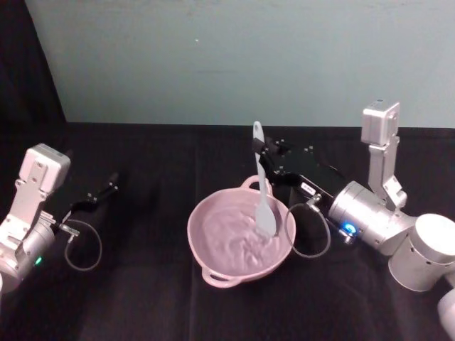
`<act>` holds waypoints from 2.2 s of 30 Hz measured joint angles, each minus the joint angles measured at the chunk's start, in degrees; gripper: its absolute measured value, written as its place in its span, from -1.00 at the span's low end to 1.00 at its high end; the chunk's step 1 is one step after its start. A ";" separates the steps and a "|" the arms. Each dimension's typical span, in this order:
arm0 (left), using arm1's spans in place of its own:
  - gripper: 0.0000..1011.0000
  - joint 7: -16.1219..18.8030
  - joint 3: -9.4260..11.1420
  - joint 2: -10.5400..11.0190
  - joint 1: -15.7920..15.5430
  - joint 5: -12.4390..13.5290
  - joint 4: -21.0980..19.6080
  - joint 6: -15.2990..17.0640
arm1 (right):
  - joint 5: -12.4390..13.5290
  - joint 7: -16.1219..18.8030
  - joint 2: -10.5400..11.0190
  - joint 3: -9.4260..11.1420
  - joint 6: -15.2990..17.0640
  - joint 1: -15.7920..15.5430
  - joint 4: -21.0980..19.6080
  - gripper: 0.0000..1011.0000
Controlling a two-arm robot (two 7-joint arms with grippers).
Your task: Use the one hand to pick up the spoon and stir the clear water in the bowl.
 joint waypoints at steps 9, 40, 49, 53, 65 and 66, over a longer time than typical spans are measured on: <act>0.99 0.00 0.00 0.00 0.00 0.00 0.00 0.00 | -0.57 0.15 1.23 0.38 0.25 -2.18 -3.49 -0.76; 0.99 0.00 0.00 0.00 0.00 0.00 0.00 0.00 | 0.87 2.35 -1.11 -2.71 0.26 -1.44 -7.66 -0.76; 0.99 0.00 0.00 0.00 0.00 0.00 0.00 0.00 | 2.92 1.50 1.62 0.77 -0.20 -1.16 -12.73 -0.76; 0.99 0.00 0.00 0.00 0.00 0.00 0.00 0.00 | 3.72 0.95 2.86 2.40 -0.40 -1.16 -14.19 -0.76; 0.99 0.00 0.00 0.00 0.00 0.00 0.00 0.00 | 5.08 -1.07 6.47 7.19 -0.17 -1.54 -15.05 -0.76; 0.99 0.00 0.00 0.00 0.00 0.00 0.00 0.00 | 5.14 -1.19 6.65 7.45 -0.02 -1.56 -14.88 -0.76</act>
